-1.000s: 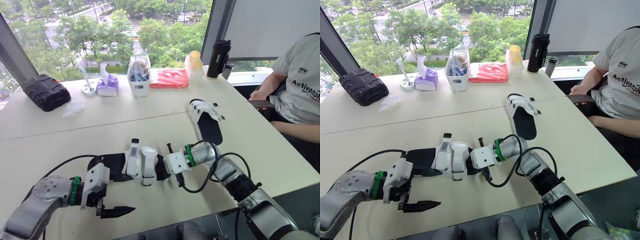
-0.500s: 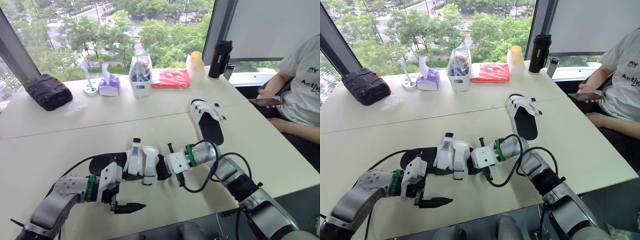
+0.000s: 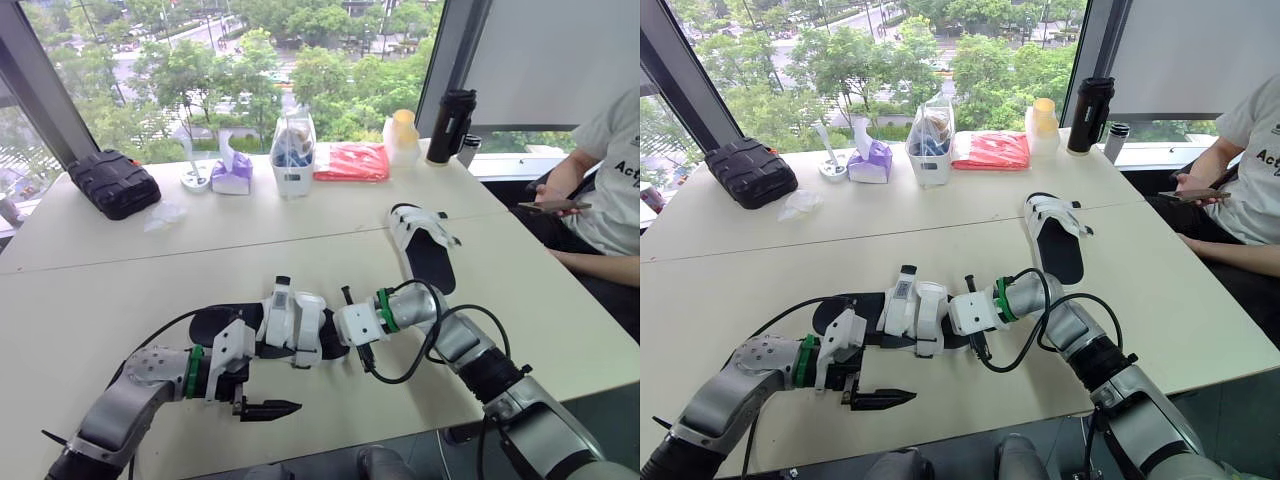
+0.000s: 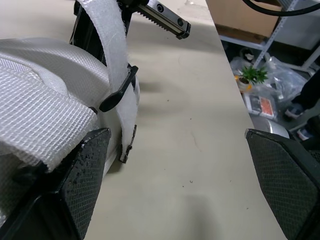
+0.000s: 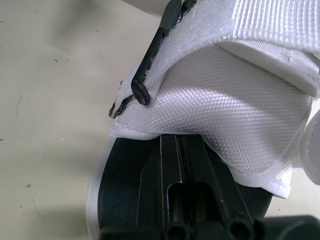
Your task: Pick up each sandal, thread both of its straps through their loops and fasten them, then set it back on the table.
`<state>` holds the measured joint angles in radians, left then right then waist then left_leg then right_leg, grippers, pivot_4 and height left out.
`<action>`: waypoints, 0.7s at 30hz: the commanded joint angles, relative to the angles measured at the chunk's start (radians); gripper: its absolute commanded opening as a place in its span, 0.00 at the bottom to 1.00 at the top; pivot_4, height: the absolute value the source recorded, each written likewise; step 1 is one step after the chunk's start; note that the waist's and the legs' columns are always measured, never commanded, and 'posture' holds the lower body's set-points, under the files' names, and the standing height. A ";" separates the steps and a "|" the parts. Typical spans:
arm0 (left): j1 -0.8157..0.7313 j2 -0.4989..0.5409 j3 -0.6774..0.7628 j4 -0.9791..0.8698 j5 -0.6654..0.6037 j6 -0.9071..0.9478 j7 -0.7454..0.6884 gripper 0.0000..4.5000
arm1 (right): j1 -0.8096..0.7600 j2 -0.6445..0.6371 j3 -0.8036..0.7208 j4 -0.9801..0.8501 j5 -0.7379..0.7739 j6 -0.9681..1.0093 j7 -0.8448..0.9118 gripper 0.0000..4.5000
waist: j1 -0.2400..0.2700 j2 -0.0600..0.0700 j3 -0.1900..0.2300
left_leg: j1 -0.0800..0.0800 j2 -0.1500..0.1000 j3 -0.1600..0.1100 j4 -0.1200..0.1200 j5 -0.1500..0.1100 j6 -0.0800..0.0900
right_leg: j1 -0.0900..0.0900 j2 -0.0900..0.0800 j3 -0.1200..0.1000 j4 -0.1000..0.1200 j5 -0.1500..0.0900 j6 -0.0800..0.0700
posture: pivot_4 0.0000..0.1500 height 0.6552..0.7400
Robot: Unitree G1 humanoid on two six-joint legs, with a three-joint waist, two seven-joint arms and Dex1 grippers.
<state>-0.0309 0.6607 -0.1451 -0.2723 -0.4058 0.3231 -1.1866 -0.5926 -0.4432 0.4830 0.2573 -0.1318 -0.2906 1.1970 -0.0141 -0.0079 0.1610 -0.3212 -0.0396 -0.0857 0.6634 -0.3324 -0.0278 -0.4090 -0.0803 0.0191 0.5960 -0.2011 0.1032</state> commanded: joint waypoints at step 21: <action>-0.008 -0.053 -0.030 -0.054 -0.020 0.061 0.084 0.88 | 0.041 0.012 0.070 0.009 -0.038 0.012 0.026 0.00 | -0.005 0.000 0.001 | -0.001 0.000 0.000 -0.005 0.000 0.001 | -0.004 0.001 0.000 0.000 0.000 -0.002 | 1.00 1.00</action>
<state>-0.0319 0.6157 -0.1921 -0.3154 -0.4182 0.3862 -1.1250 -0.5851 -0.4353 0.4835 0.2415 -0.1359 -0.2890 1.1920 -0.0195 -0.0083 0.1622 -0.3221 -0.0395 -0.0855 0.6588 -0.3328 -0.0271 -0.4130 -0.0794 0.0191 0.5959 -0.2013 0.1016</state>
